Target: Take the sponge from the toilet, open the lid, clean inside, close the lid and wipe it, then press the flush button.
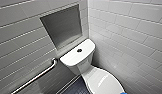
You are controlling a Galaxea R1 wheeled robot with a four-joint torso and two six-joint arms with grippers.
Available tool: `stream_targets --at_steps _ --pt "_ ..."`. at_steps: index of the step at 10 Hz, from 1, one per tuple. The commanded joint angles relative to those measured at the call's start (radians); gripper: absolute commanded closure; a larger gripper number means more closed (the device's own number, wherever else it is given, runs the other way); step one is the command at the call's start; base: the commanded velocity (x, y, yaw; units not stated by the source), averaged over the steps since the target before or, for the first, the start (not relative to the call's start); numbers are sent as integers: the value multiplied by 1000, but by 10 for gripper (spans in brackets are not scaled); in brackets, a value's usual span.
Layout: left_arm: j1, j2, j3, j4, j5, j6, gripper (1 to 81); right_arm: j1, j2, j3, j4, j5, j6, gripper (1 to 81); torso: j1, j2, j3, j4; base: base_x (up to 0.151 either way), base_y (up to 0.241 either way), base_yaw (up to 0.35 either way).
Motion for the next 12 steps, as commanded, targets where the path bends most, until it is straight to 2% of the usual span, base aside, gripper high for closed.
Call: stream_targets --at_steps 1,4,5,7,11,12 --pt "19 -5 -26 7 78 5 10 284 -33 -13 86 -240 11 811 0 0 -39 0 0 0 0" --pt "21 17 -47 7 78 5 10 438 37 -79 121 -337 11 811 0 0 -74 0 0 0 0" --pt "22 21 -47 7 78 10 10 487 65 -101 130 -363 11 811 0 0 -58 0 0 0 0" --pt "21 29 -57 7 78 18 10 578 152 -182 153 -408 31 811 0 1 -65 0 0 0 0" --pt "35 84 -155 5 78 18 10 623 392 -452 152 -446 58 811 0 2 -65 0 0 0 0" --pt "38 98 -173 5 78 19 10 624 445 -527 152 -446 58 811 65 -98 -65 0 0 0 0"
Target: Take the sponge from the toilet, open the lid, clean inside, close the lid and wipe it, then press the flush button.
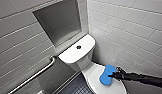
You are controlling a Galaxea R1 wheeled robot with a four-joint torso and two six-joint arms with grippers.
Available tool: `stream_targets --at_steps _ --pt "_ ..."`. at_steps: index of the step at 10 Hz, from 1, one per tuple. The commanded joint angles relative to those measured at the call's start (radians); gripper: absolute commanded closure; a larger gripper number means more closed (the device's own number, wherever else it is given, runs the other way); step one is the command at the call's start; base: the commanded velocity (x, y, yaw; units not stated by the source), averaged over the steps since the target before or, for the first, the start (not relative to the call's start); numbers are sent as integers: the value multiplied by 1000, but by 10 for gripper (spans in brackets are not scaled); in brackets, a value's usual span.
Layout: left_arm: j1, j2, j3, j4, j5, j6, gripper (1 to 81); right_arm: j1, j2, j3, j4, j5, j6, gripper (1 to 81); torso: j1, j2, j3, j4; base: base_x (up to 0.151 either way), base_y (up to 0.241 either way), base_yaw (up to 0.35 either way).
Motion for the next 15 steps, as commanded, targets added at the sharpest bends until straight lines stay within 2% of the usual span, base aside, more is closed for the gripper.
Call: stream_targets --at_steps 1,3,5,6,8,10,11,13,15 --pt "27 4 -29 4 82 10 10 136 148 -175 41 -77 16 811 63 -98 0 0 0 0 0" --pt "27 7 -29 4 82 10 10 149 210 -219 42 -72 20 811 90 -142 0 0 0 0 0" --pt "27 12 -29 4 82 10 10 162 260 -265 41 -72 74 811 135 -215 0 0 0 0 0" --pt "27 14 -29 6 82 12 10 159 268 -270 41 -70 97 811 93 -150 0 0 0 0 0" --pt "27 17 -29 4 82 17 10 152 264 -316 41 -70 114 811 127 -206 0 0 0 0 0" --pt "27 17 -29 6 82 18 10 149 242 -333 41 -58 146 811 136 -218 -58 0 0 0 0" --pt "27 17 -29 4 82 17 10 148 239 -344 39 -55 172 811 134 -217 -7 0 0 0 0" --pt "30 20 -29 6 82 18 10 105 246 -389 38 -6 290 811 134 -217 -11 0 0 0 0" --pt "32 23 -29 6 82 18 10 59 265 -431 34 20 304 811 134 -217 -11 0 0 0 0"
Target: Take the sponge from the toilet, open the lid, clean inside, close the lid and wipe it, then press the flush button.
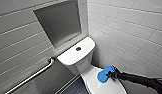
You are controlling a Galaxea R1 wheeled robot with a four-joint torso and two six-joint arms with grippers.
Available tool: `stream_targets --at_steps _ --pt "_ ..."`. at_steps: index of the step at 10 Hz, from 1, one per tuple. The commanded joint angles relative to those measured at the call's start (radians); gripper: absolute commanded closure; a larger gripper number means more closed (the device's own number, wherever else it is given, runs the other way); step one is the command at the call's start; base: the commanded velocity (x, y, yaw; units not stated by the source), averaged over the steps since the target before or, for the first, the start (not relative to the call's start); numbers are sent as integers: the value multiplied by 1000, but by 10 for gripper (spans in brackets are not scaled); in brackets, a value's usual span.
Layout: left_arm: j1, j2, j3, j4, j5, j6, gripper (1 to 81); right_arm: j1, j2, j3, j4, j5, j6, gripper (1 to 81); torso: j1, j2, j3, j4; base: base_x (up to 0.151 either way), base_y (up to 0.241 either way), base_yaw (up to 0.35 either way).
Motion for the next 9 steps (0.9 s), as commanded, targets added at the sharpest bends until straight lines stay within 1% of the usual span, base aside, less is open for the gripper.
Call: stream_targets --at_steps 1,2,3,4,5,7,8,9 --pt "14 -12 2 5 79 1 10 73 15 -16 17 -12 20 811 0 0 0 0 0 0 0" --pt "14 -12 2 5 79 7 10 53 -4 12 17 -3 19 811 0 0 0 0 0 0 0" --pt "16 -12 2 5 79 10 10 33 -44 83 2 18 17 811 0 0 0 0 0 0 0" --pt "17 -12 2 5 79 10 10 13 -115 199 -30 104 17 811 0 0 0 0 0 0 0" --pt "17 -9 2 5 79 12 10 -8 -162 265 -32 155 17 811 0 0 0 0 0 0 0" --pt "17 -4 2 5 79 12 10 -65 -219 316 -16 198 19 811 0 0 0 0 0 0 0" --pt "17 -5 2 5 79 12 10 -87 -235 329 -12 248 20 811 0 0 0 0 0 0 0" --pt "22 -7 2 5 79 12 10 -105 -241 333 -4 256 20 811 0 0 0 0 0 0 0"
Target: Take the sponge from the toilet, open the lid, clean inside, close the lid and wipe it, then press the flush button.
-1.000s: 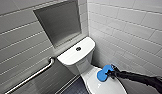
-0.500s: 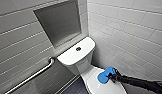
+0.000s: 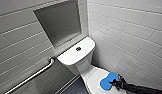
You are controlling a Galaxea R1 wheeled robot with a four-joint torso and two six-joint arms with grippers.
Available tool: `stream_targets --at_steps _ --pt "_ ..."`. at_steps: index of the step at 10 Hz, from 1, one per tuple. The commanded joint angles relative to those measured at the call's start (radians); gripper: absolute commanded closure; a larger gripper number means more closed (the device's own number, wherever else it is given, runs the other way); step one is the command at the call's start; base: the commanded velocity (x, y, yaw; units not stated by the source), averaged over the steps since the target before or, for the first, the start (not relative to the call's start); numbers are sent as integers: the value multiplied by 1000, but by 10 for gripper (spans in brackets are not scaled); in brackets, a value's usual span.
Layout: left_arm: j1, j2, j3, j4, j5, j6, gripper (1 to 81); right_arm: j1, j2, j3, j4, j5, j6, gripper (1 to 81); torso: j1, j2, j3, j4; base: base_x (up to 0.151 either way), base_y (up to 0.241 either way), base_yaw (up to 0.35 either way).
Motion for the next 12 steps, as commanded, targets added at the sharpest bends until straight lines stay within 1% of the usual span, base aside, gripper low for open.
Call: stream_targets --at_steps 1,2,4,6,7,10,12 --pt "21 -21 2 5 79 6 10 38 -61 57 6 39 5 811 0 0 0 0 0 0 0" --pt "21 -21 2 5 79 6 10 22 -73 63 11 42 5 811 0 0 0 0 0 0 0" --pt "21 -20 2 5 79 6 10 -24 -129 129 11 117 4 811 0 0 0 0 0 0 0" --pt "21 -16 2 7 78 6 10 -102 -203 219 12 203 4 811 0 0 0 0 0 0 0" --pt "21 -16 2 5 79 8 10 -138 -220 238 12 241 4 811 0 0 0 0 0 0 0" --pt "22 -21 2 5 79 14 10 -240 -233 272 14 327 2 811 0 -1 0 0 0 0 0" --pt "23 -17 1 5 79 15 10 -312 -243 281 12 367 1 811 0 -1 0 0 0 0 0"
